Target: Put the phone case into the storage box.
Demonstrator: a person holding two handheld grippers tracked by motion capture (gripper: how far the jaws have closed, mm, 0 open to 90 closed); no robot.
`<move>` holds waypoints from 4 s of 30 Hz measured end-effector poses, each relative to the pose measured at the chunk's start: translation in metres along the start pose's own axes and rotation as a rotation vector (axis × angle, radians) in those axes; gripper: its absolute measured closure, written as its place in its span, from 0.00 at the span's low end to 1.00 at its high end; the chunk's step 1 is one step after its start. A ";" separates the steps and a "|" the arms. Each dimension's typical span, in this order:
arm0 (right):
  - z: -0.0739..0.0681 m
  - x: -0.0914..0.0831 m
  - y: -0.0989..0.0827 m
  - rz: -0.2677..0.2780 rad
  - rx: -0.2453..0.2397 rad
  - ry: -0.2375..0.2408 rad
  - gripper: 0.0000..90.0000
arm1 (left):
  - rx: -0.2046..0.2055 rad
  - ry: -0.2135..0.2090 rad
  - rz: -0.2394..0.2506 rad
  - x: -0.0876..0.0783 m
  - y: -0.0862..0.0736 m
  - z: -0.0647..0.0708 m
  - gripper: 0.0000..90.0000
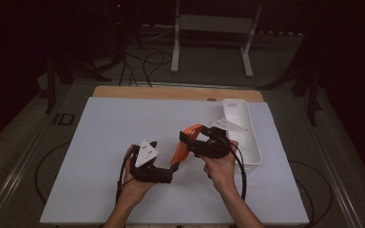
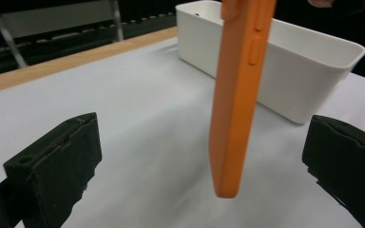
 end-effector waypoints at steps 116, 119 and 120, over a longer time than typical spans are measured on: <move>0.067 0.002 0.060 0.010 -0.040 -0.213 0.19 | 0.006 0.112 0.016 -0.081 -0.073 -0.103 0.00; 0.069 0.003 0.062 0.002 -0.047 -0.227 0.19 | 0.003 0.112 0.022 -0.081 -0.073 -0.103 0.00; 0.070 0.003 0.063 0.004 -0.050 -0.231 0.19 | 0.003 0.113 0.022 -0.081 -0.073 -0.103 0.00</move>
Point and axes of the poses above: each handheld gripper's, and its own axes: x roughly forward along the jaws, y roughly out of its top, z roughly to its right, the point moved 10 cm from there along x, roughly forward along the jaws, and after that the axes turned 2 degrees about -x, right-handed, at the moved point
